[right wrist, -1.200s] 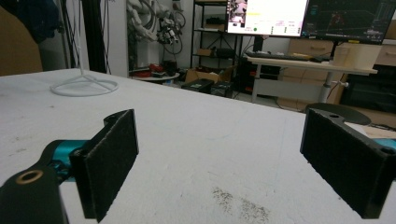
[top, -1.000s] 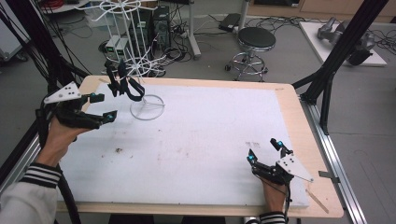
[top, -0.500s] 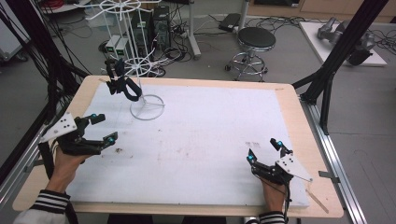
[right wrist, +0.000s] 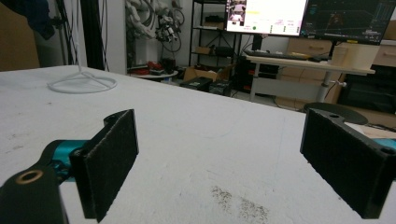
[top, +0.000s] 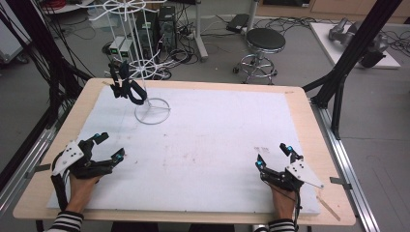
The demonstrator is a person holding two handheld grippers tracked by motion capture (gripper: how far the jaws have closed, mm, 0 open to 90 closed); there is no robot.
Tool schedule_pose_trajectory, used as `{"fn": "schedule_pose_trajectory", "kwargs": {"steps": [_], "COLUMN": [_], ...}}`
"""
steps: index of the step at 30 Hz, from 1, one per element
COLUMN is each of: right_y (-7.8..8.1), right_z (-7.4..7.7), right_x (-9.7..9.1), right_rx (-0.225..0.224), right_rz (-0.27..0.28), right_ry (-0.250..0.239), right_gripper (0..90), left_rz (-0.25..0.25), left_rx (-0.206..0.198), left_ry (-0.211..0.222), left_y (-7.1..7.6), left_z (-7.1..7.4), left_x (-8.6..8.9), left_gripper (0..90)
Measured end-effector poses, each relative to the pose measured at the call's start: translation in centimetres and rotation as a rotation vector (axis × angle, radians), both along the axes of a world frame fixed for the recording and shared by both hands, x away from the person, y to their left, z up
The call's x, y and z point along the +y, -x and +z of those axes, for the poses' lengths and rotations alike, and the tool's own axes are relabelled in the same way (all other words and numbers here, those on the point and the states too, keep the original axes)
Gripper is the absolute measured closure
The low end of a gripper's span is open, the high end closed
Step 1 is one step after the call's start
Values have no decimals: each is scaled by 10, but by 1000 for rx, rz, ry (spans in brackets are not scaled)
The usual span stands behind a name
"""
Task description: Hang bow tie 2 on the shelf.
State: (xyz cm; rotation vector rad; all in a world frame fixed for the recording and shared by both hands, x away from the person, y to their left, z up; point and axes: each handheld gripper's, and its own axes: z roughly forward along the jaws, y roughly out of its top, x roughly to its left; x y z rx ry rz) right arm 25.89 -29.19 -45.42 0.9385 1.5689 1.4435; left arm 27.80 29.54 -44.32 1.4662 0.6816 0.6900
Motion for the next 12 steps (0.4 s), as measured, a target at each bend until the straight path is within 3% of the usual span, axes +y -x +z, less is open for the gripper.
{"fn": "schedule_pose_trajectory", "kwargs": {"steps": [4, 8, 12], "right_y": [0, 0, 1], "right_z": [0, 0, 0], "right_x": [0, 0, 0], "right_rx": [1, 6, 6], "right_rz": [-1, 0, -3], "right_ry": [-2, -3, -6], "right_gripper": [107, 107, 107], "left_rz": [6, 31, 38], "left_rx": [22, -19, -7], "left_ry": [0, 3, 11], "left_y": [3, 7, 7], "left_z": [-10, -11, -11], "left_x": [-3, -4, -3], "left_gripper": [144, 142, 141]}}
